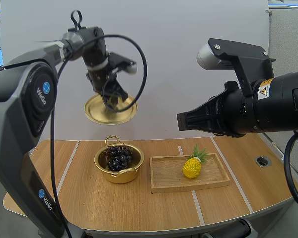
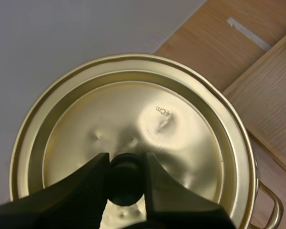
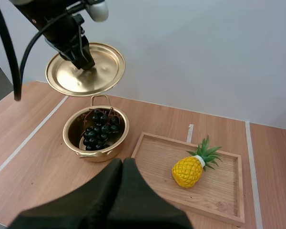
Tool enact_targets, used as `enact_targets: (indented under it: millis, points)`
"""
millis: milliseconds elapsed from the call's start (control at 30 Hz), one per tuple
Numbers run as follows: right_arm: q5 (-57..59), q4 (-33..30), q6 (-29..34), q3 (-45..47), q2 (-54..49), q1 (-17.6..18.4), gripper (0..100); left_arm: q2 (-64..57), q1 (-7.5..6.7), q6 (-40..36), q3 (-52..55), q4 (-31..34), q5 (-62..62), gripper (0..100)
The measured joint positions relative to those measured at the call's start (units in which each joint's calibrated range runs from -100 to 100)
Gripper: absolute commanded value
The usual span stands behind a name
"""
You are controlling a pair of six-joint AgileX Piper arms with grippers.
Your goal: Open the pot, put the grape inside, and close it
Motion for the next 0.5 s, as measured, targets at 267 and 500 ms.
enact_targets:
  millis: [267,500]
  points:
    - [0.00,-0.18,0.00,0.00,0.00,0.00,0,2.77,0.00,3.50,10.86,-2.86,0.00,0]
    - [0.00,-0.18,0.00,0.00,0.00,0.00,0,2.77,0.00,5.73,17.45,-6.62,0.00,0]
